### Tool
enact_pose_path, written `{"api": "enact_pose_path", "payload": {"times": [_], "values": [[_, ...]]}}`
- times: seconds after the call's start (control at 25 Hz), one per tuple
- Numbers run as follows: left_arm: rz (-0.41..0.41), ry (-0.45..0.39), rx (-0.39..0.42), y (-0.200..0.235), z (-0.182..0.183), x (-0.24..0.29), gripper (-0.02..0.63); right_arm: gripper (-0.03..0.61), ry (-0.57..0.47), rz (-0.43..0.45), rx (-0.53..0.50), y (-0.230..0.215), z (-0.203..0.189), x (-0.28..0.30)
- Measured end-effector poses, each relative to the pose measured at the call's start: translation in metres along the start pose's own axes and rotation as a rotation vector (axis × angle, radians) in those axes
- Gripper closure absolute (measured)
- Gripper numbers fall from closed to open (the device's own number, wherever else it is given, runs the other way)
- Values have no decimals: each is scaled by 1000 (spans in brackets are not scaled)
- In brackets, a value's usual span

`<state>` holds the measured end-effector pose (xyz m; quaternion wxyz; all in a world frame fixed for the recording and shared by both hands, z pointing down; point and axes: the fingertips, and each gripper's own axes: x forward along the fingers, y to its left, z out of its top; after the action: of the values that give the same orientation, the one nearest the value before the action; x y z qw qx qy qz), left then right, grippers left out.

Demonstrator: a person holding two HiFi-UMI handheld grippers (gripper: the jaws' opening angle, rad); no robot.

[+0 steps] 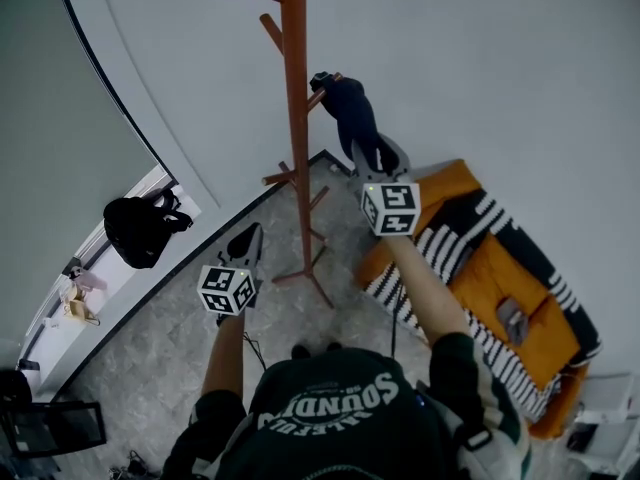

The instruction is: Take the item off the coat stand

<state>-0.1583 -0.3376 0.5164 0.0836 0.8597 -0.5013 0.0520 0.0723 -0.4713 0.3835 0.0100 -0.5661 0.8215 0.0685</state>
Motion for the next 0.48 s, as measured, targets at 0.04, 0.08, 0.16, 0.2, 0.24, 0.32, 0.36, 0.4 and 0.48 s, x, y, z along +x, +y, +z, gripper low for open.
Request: {"api": "enact_pose_path", "payload": {"times": [0.04,0.08,0.16,0.2,0.24,0.32,0.36,0.4,0.48], "values": [[-3,0,1,0,1,1,614,428,-1,-5,2,-3,2,0],[-5,1,2,-1,1,3,614,428,-3,-11,4,-6,3,0],[-11,1,5,-2,2,6,614,428,-9,-20,3,-12,7,1],[-14,1,5,-2,2,8,614,428,-12,-24,1,-15,9,1],[-16,1,4,-3,1,9,614,428,-13,-27,0,-17,9,1],[-21,4,1,-6,-1,10,614,428,-14,-35,7,-23,9,0],[-23,4,1,-7,-1,11,614,428,-16,-40,11,-26,9,0],[-24,4,1,-7,-1,12,614,428,-19,-46,15,-29,10,-1],[-27,1,3,-8,0,14,614,428,-23,-57,18,-34,13,-2]]}}
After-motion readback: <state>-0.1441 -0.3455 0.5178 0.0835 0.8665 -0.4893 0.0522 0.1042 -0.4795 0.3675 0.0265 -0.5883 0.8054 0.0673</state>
